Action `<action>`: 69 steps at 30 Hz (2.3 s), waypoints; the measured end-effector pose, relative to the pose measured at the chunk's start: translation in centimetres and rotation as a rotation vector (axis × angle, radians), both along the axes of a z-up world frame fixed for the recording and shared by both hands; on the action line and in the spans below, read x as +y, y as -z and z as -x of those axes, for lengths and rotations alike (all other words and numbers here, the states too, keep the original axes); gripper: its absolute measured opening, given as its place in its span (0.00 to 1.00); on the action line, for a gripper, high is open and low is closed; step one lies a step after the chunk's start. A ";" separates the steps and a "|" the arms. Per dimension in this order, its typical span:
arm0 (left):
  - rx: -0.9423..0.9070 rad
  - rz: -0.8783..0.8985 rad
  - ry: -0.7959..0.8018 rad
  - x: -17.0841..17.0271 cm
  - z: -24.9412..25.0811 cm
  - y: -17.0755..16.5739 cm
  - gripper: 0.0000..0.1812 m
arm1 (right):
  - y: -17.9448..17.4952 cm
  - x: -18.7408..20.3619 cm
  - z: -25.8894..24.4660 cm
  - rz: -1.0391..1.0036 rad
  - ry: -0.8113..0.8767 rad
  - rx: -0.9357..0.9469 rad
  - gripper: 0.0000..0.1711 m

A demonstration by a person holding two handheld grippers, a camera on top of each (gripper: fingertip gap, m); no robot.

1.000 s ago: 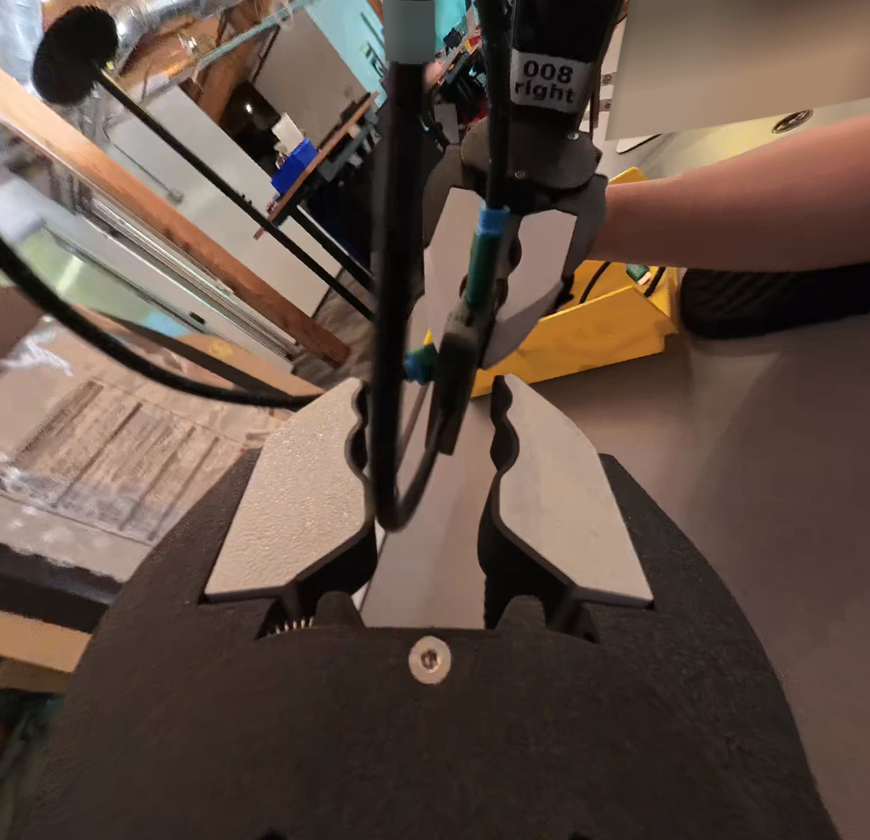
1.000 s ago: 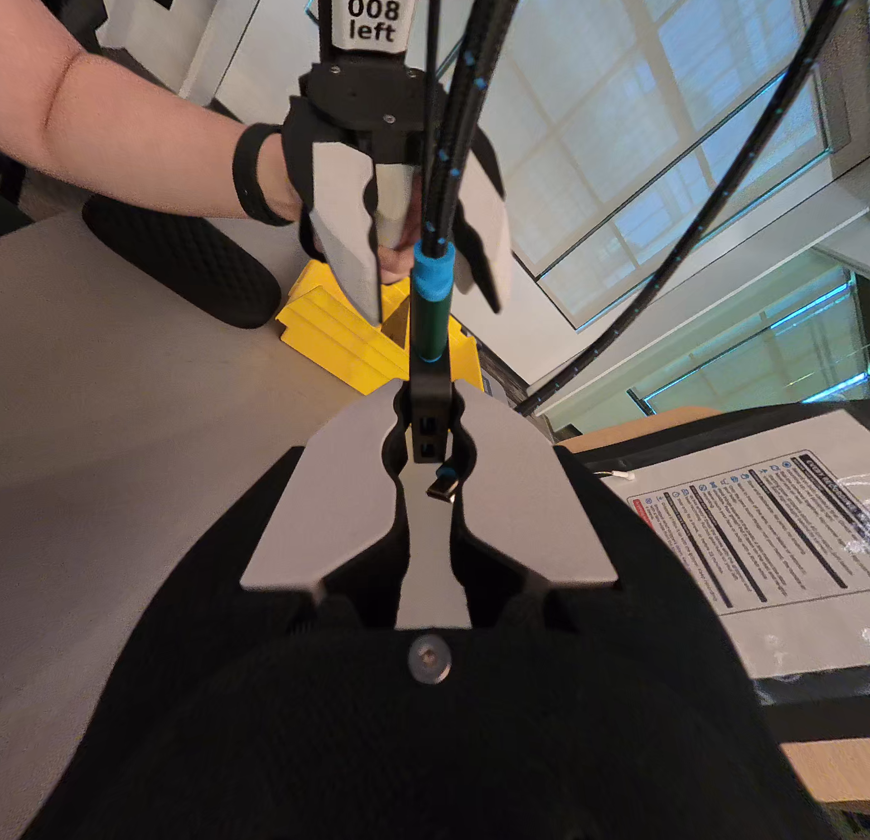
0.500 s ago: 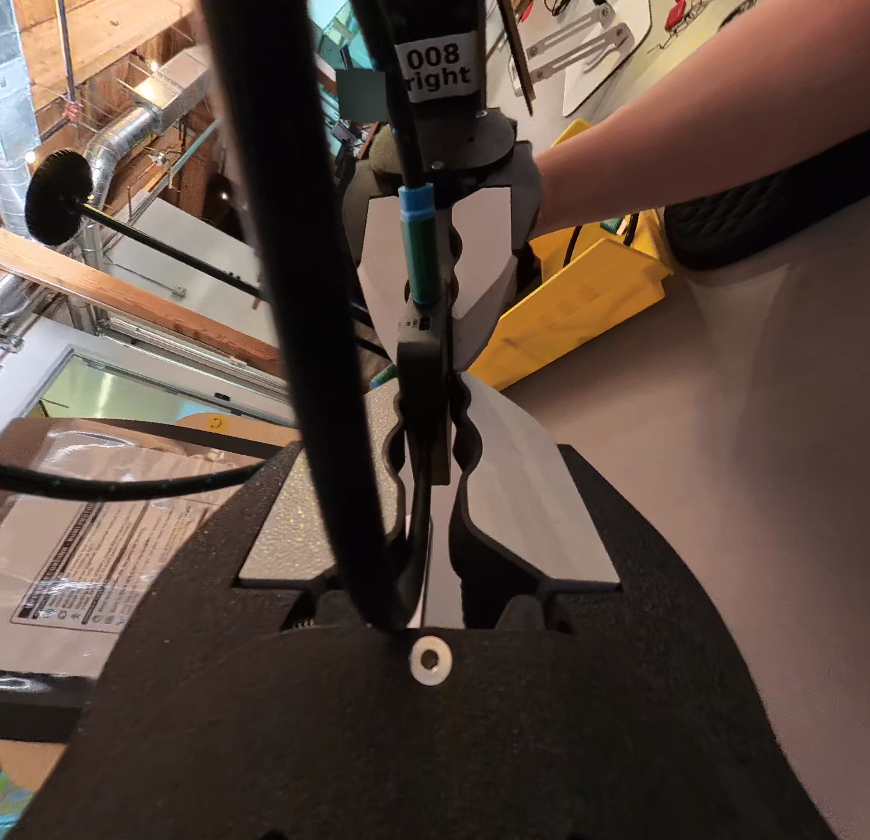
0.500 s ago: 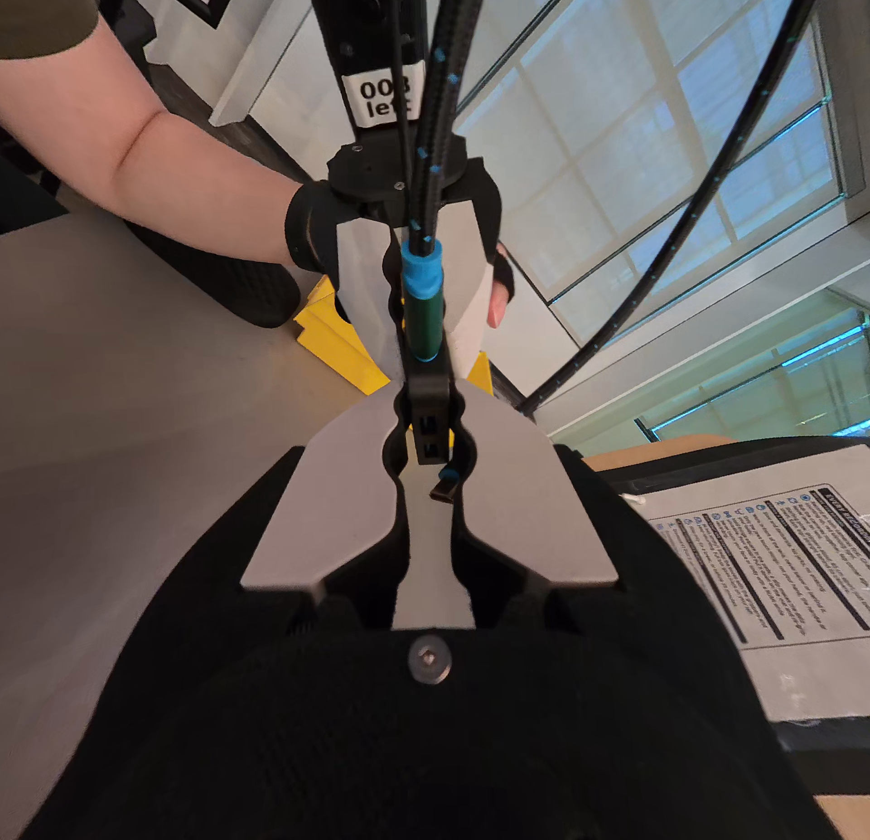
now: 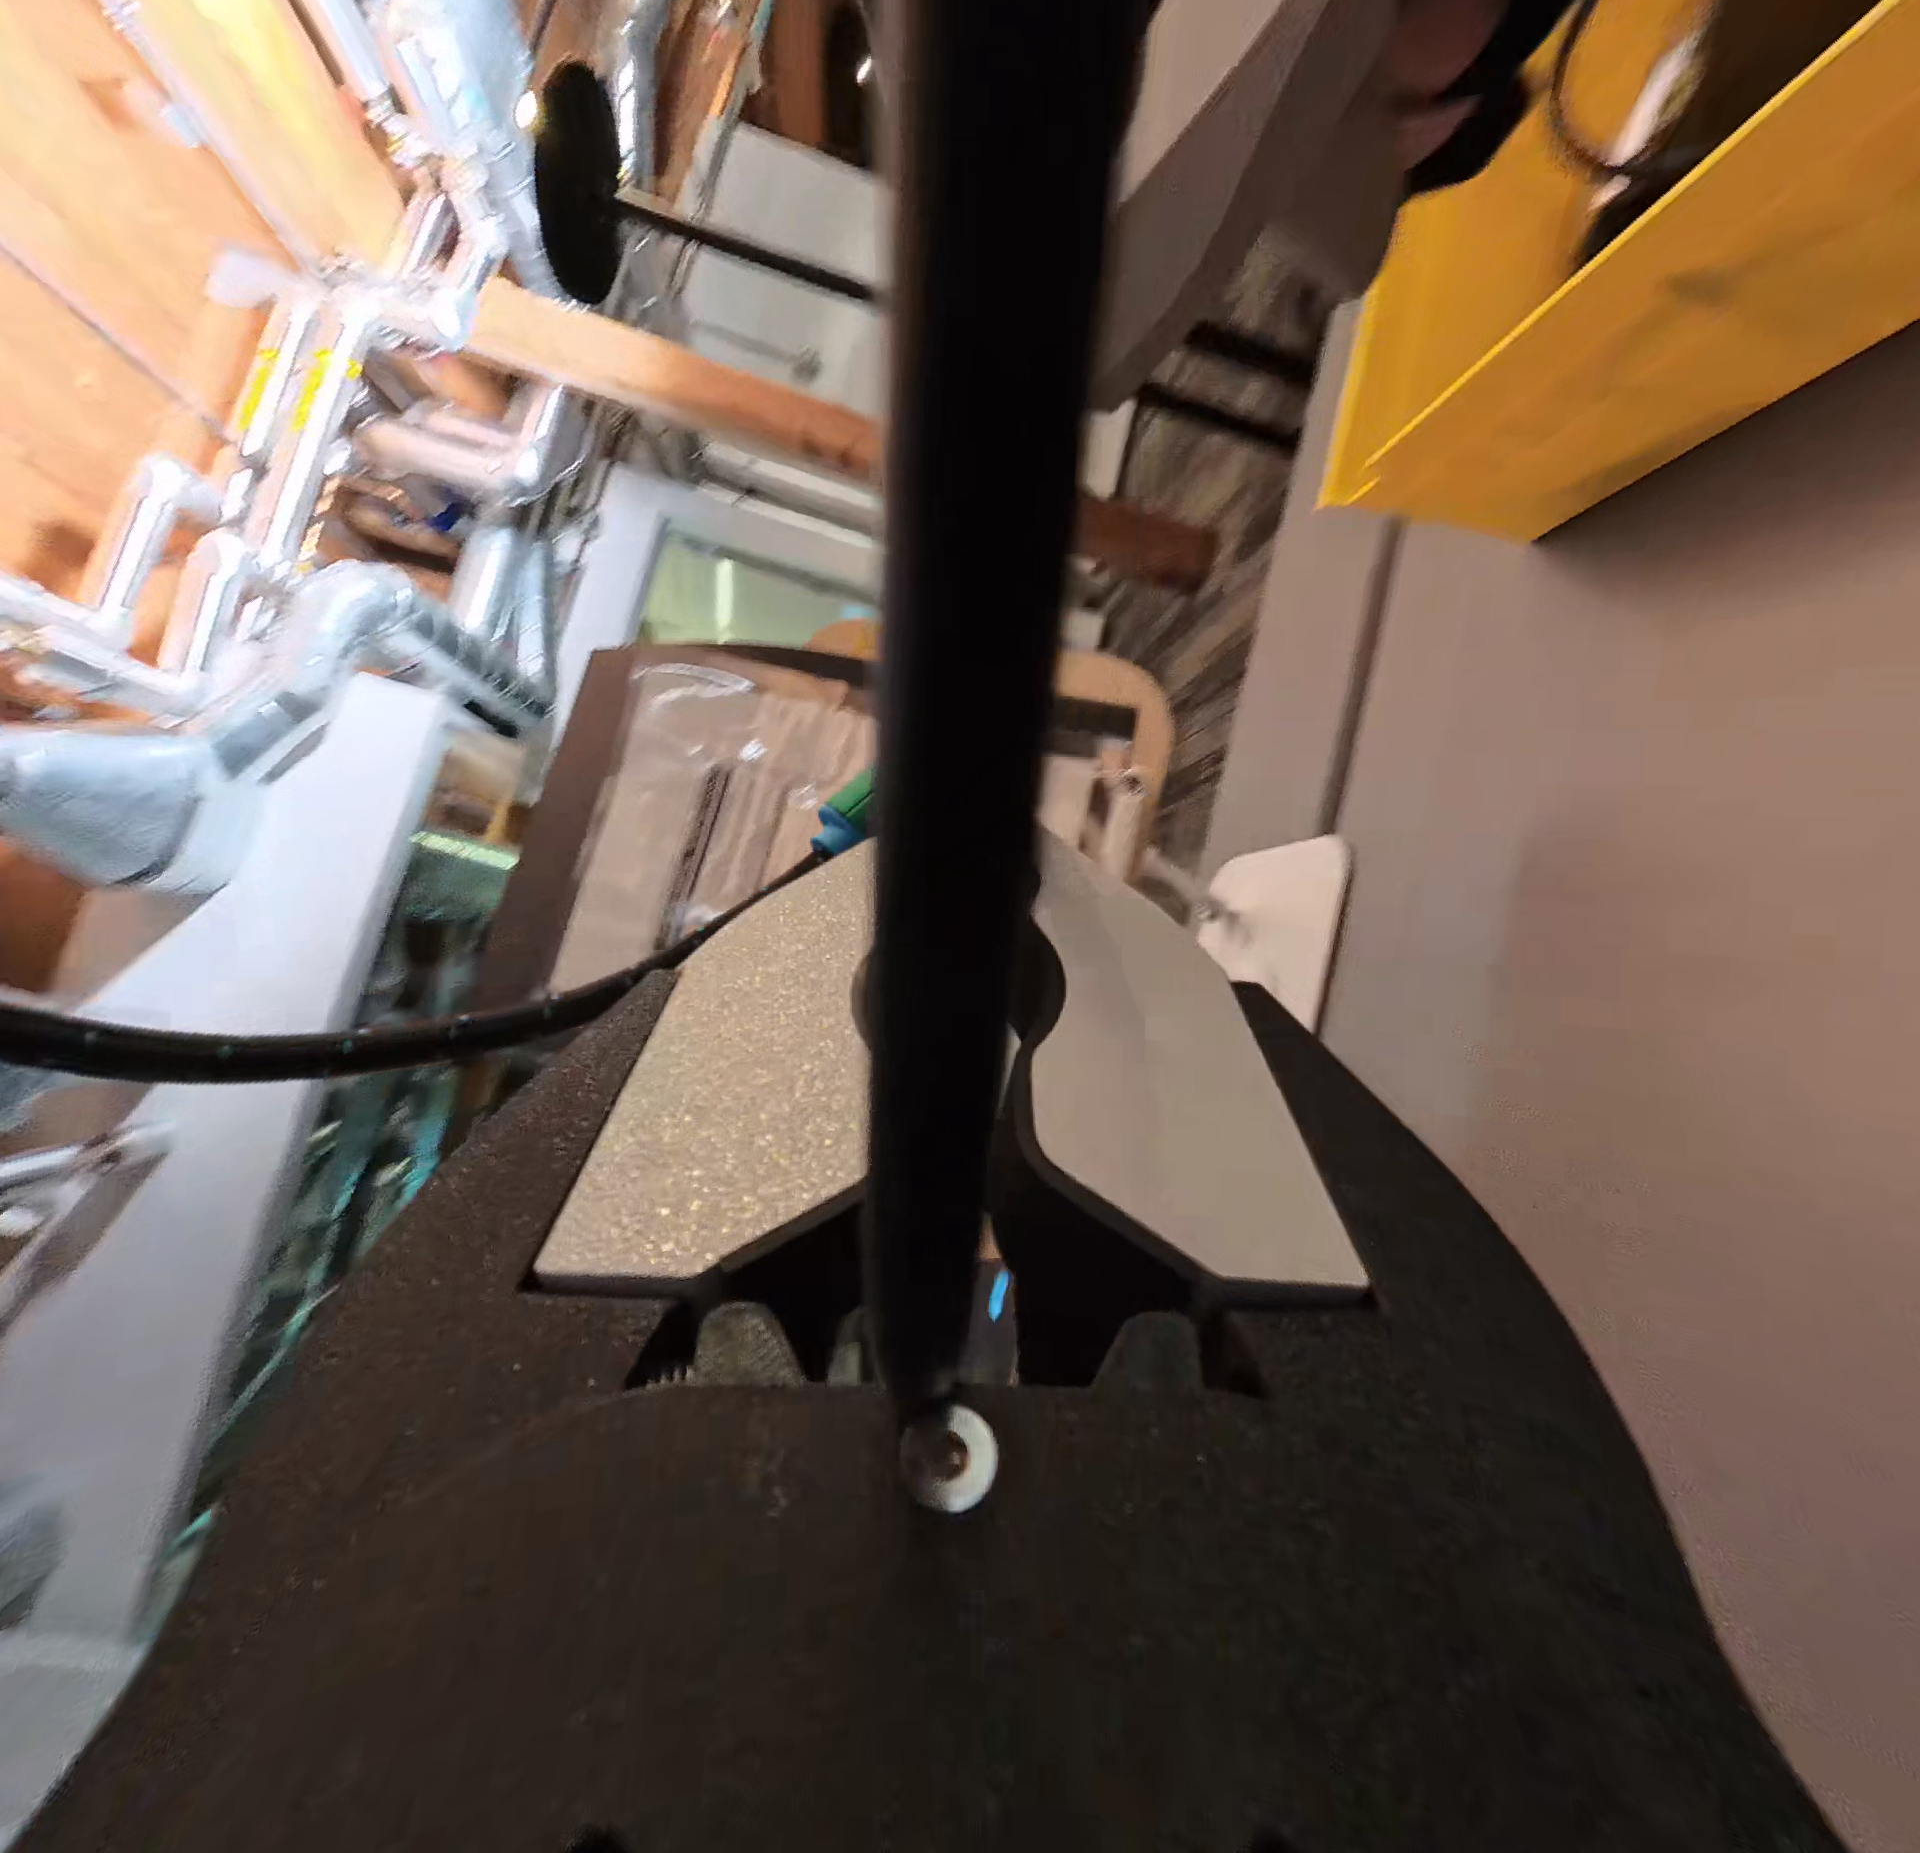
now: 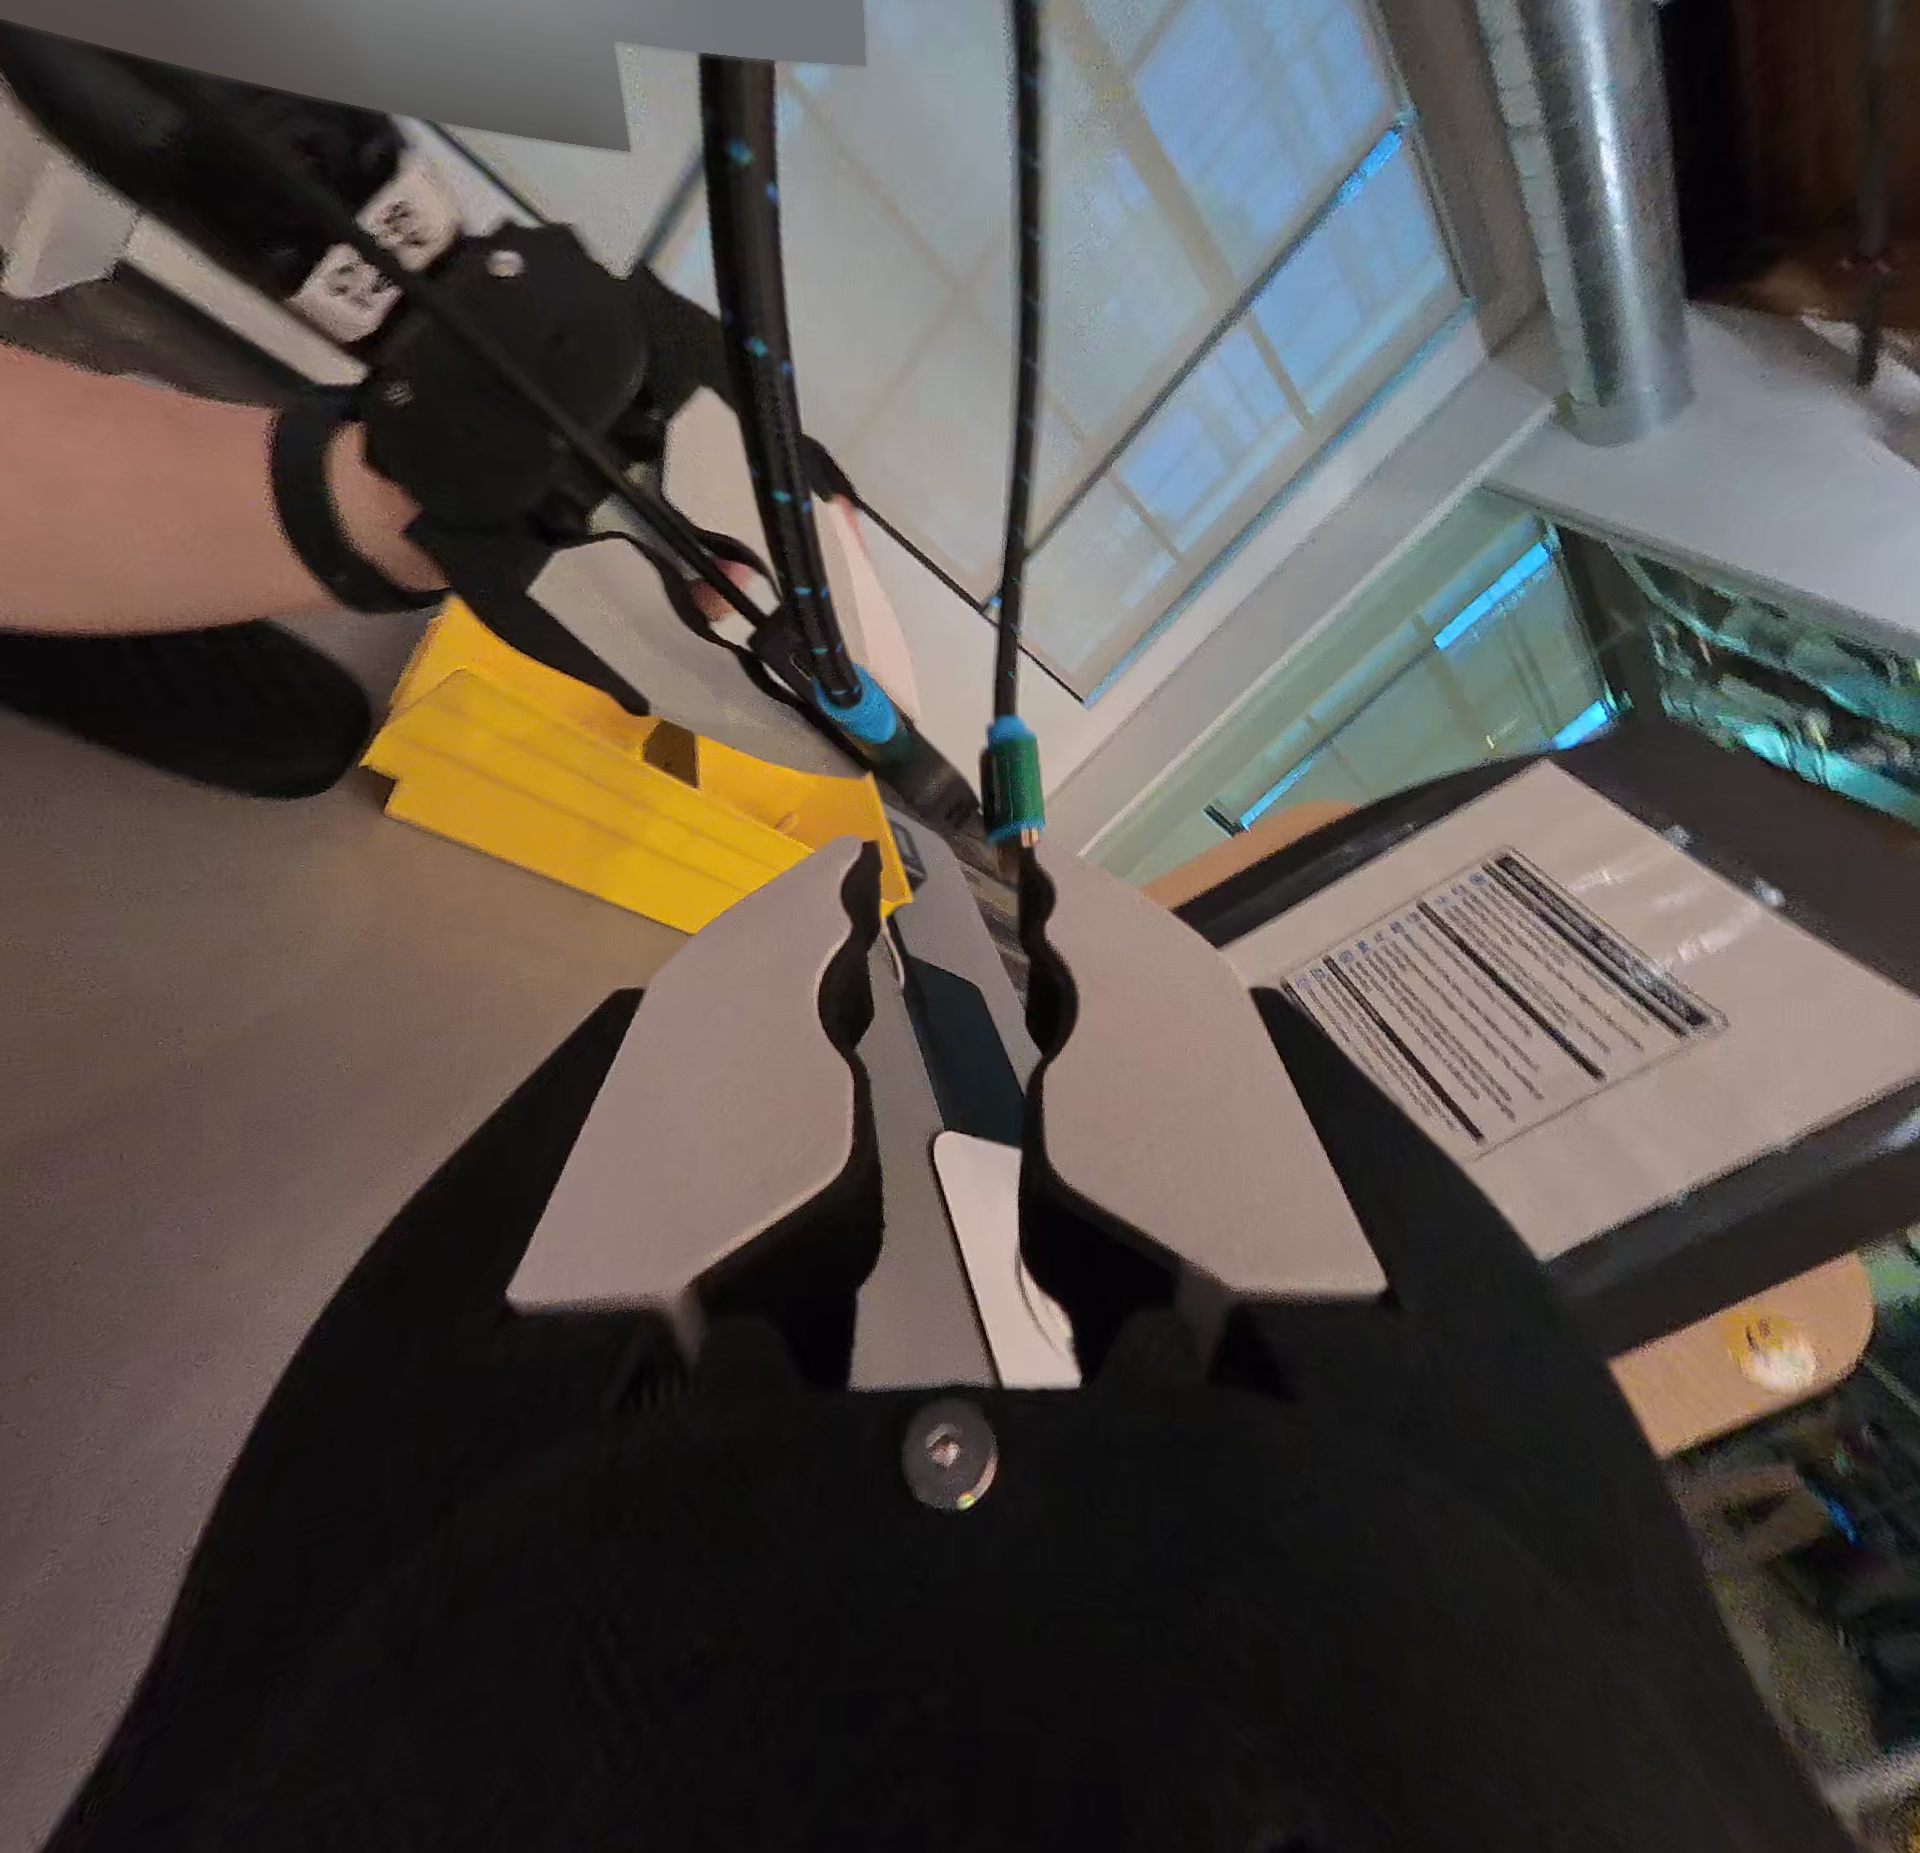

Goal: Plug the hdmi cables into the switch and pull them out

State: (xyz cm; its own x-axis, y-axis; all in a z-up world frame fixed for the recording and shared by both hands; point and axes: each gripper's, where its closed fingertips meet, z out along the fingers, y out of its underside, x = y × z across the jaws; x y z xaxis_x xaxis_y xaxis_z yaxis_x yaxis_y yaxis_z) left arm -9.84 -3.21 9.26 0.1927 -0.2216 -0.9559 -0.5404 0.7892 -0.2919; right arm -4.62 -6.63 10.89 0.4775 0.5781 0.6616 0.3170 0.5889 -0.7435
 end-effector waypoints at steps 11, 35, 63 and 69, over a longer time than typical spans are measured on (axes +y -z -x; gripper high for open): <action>0.003 -0.092 -0.174 2.6 0.8 0.1 0.08 | 0.4 3.3 2.7 0.242 0.274 0.228 0.24; 0.037 -0.133 -0.279 3.9 0.1 1.5 0.08 | 2.4 4.5 2.9 0.466 0.258 0.339 0.12; -0.058 -0.138 -0.234 2.6 -0.4 0.6 0.07 | 1.7 3.3 3.9 0.583 0.043 0.479 0.13; -0.029 -0.206 -0.274 3.1 -0.6 1.4 0.07 | 2.5 3.9 3.6 0.619 0.049 0.513 0.13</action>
